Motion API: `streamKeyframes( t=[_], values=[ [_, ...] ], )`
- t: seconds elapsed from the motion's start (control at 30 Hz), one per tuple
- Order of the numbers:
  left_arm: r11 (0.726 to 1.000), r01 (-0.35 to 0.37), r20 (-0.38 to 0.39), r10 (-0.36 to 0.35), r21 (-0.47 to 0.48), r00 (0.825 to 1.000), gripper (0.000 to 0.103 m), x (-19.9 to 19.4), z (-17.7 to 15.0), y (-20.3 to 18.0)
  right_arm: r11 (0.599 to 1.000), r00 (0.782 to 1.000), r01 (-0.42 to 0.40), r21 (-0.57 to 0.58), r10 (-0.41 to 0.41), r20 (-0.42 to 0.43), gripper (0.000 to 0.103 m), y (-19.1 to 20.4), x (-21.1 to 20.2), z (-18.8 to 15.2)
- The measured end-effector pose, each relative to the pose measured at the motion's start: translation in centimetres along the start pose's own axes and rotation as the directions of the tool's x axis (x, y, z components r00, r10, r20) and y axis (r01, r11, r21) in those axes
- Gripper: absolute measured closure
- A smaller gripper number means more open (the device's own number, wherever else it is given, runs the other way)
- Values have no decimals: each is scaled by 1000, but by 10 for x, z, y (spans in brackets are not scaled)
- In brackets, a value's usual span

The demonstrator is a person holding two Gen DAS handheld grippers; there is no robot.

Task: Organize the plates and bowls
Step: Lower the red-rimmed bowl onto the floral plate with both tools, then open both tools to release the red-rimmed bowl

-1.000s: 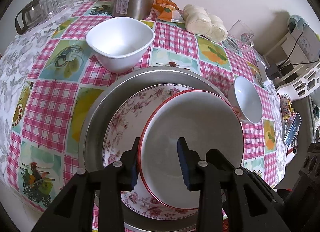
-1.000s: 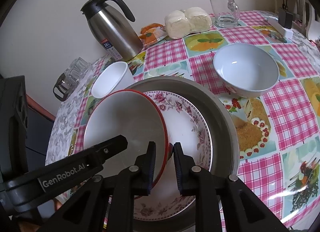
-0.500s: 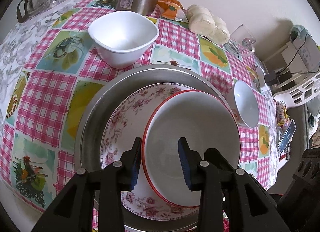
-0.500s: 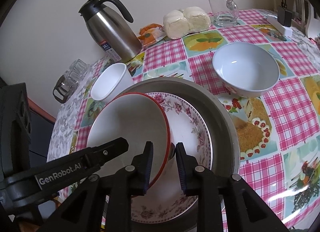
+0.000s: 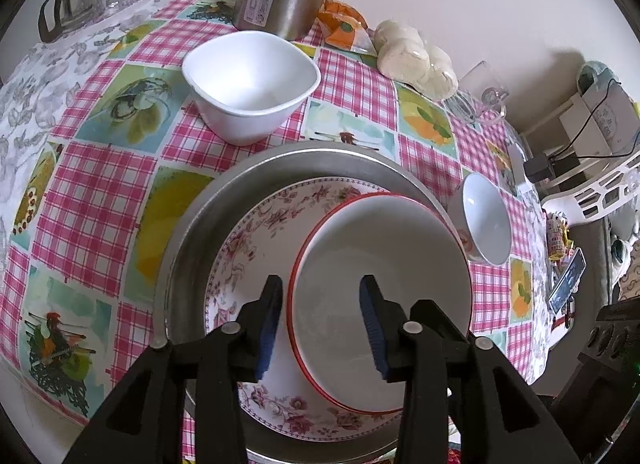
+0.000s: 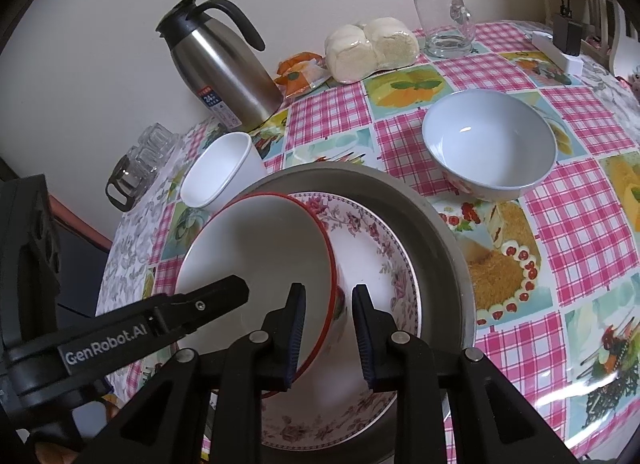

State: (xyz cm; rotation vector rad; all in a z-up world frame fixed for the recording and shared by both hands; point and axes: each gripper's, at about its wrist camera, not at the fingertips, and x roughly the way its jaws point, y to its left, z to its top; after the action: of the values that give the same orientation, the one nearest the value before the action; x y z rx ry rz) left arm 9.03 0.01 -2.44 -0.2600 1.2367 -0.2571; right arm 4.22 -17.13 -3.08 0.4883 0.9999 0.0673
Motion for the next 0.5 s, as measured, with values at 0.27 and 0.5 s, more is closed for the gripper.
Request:
streamKeyframes(
  t=[0.27,0.5],
  values=[
    [1000,-6,43,6,4,999,48,-11,1,1,999,999,36,-10,-36,30,42,2,-6,2],
    [998,-60,115,61,-11,991,35,-22,5,3,998,997,50,-25,-48,63,26,3,-12,3]
  ],
)
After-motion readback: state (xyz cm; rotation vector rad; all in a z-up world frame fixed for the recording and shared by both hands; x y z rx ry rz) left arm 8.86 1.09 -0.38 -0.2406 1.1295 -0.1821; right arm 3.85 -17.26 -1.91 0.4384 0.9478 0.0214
